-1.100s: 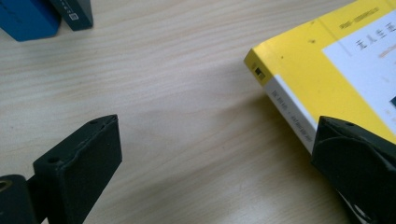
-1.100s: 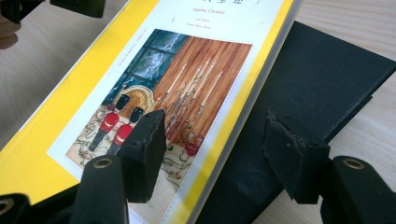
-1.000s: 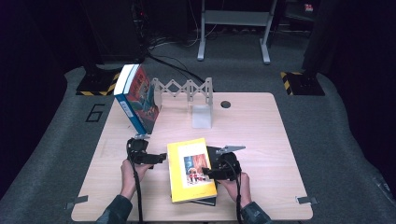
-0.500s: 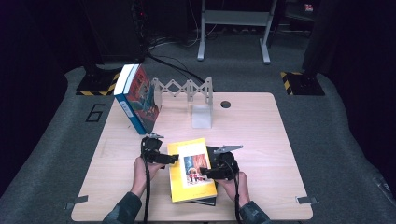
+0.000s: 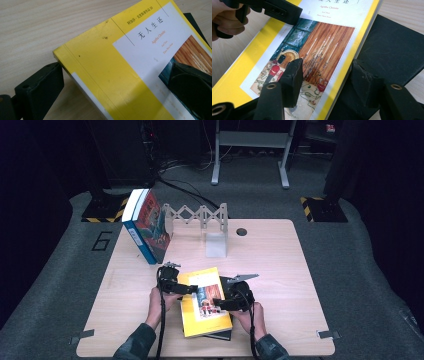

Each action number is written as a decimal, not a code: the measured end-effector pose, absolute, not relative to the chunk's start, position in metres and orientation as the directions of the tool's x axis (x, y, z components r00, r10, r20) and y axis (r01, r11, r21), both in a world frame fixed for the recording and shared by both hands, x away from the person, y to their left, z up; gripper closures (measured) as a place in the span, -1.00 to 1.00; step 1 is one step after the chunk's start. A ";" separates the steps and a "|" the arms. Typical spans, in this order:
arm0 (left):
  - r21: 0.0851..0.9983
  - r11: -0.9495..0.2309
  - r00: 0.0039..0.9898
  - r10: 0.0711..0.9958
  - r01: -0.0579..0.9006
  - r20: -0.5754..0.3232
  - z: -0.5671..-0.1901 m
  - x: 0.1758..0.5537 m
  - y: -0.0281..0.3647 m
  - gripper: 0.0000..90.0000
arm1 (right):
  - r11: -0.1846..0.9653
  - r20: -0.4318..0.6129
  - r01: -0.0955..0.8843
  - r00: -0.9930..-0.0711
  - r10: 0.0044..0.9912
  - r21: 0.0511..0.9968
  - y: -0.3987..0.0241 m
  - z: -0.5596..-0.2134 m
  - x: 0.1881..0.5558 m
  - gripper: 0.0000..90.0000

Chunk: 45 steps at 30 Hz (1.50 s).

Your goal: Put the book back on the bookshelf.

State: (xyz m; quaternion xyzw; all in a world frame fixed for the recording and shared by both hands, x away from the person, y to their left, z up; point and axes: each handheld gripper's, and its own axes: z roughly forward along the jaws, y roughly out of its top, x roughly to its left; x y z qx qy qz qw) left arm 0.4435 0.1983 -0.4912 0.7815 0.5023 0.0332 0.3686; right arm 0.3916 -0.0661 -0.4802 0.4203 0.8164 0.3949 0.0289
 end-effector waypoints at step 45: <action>0.701 -0.272 0.541 0.819 0.659 -0.191 -0.435 0.436 0.190 -0.60 | 0.369 0.268 0.663 -0.656 0.705 0.652 -0.051 -0.477 0.402 -0.03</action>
